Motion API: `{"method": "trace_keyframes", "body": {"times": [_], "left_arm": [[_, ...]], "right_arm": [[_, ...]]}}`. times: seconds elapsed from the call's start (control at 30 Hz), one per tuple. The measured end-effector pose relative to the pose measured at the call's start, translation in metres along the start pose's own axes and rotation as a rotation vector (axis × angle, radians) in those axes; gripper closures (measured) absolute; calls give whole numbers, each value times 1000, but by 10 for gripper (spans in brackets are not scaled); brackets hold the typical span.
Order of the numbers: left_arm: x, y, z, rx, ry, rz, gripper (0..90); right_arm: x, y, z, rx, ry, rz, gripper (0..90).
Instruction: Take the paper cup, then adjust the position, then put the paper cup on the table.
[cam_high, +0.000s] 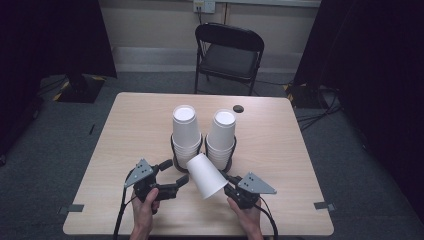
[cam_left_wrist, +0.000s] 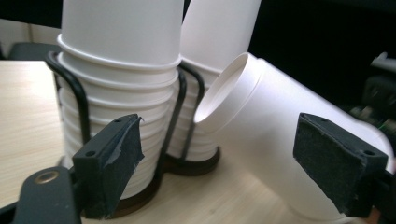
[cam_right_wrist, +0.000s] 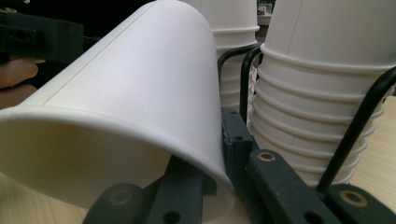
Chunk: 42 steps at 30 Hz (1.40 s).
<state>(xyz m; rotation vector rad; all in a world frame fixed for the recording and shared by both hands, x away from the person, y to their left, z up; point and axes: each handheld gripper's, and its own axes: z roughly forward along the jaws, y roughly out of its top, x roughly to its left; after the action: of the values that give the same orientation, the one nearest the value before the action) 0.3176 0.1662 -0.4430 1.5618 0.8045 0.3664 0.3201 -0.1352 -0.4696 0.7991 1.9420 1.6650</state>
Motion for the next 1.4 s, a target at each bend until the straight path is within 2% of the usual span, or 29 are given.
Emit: {"method": "trace_keyframes", "body": {"times": [0.1,0.2,0.23,0.27,0.43,0.47,0.53,0.6,0.67,0.7,0.73,0.77,0.83,0.87,0.97,1.03,1.13,1.23,1.27,1.4], "left_arm": [[-3,0,-2,22,36,71,153],[-4,1,-4,22,23,91,153],[-7,1,-6,27,33,108,153],[-8,0,-7,31,42,132,153],[-11,-2,-8,51,27,154,155],[-13,-3,-7,77,40,181,157],[-15,-4,-5,89,44,193,156],[-16,-5,-5,96,33,200,156],[-18,-6,-4,115,28,234,156],[-18,-6,-4,115,28,234,161],[-18,-6,-4,123,3,249,169],[-18,-6,-4,123,3,249,170],[-20,-6,-4,124,5,255,168],[-20,-6,-4,130,4,272,166],[-21,-6,-5,135,1,288,155],[-20,-7,-6,133,-8,281,154],[-21,-9,-8,143,-11,309,154],[-23,-10,-6,150,-15,331,155],[-26,-11,-4,156,-17,354,154],[-31,-12,-2,168,-31,384,155]], "right_arm": [[-2,2,0,31,6,1,863],[-3,3,0,54,18,5,863],[-4,5,1,85,38,8,863],[-5,6,1,91,44,13,863],[-6,10,1,143,75,16,863],[-7,10,1,158,85,25,863],[-8,11,1,180,95,29,863],[-10,12,1,192,120,37,863],[-12,14,0,196,136,42,863],[-12,14,0,196,136,42,863],[-13,16,0,210,146,44,863],[-13,16,0,210,146,44,863],[-14,18,2,247,173,46,862],[-15,19,3,263,184,46,862],[-15,22,4,278,210,50,862],[-15,23,4,286,215,51,862],[-16,25,7,332,230,46,863],[-17,26,8,350,243,46,863],[-16,27,8,373,249,43,864],[-17,28,7,392,256,52,863]]}}
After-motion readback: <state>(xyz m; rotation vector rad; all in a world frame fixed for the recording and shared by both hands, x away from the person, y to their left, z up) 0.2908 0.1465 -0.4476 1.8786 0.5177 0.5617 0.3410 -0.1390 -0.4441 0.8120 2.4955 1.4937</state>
